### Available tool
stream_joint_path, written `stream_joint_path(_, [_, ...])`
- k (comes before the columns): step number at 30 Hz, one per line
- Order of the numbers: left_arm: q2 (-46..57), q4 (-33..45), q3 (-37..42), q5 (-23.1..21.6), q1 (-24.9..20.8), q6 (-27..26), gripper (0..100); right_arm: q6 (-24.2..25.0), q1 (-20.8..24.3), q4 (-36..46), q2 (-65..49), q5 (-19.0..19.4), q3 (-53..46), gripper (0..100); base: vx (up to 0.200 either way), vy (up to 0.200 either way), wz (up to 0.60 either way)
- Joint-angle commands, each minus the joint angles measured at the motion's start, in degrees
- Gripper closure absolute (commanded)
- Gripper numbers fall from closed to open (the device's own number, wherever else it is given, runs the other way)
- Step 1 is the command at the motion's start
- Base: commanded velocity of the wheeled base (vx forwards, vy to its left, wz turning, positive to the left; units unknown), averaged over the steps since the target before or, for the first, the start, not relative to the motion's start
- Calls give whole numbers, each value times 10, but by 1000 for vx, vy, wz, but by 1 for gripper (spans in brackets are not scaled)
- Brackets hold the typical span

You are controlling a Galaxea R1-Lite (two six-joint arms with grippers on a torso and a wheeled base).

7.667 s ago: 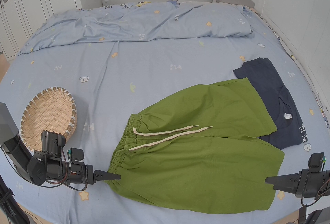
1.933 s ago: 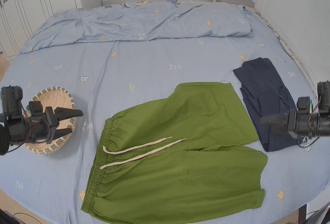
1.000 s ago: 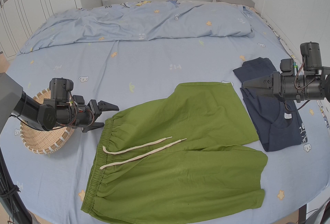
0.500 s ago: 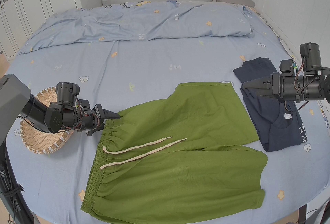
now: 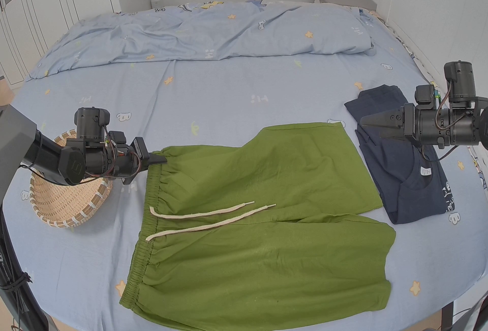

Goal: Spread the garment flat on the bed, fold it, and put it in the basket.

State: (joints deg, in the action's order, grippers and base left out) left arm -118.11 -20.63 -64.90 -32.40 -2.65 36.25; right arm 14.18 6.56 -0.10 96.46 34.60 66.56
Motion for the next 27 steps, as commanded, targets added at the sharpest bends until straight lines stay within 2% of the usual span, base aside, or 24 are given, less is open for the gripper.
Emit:
stream_joint_path(1, [22, 0, -35, 1, 5, 0, 100, -3, -2, -2, 29, -1, 25, 0, 0, 0, 0])
stream_joint_path(8, [9, -2, -58, 0, 41, -20, 100, -27, -24, -1, 119, 0, 114, 0, 0, 0, 0])
stream_joint_path(18, [-3, -2, -66, 1, 44, -24, 100, -28, -35, -11, 238, -2, 191, 0, 0, 0, 0])
stream_joint_path(27, [-26, 1, -70, 1, 49, -54, 100, -28, -40, -45, 338, 1, 260, 0, 0, 0, 0])
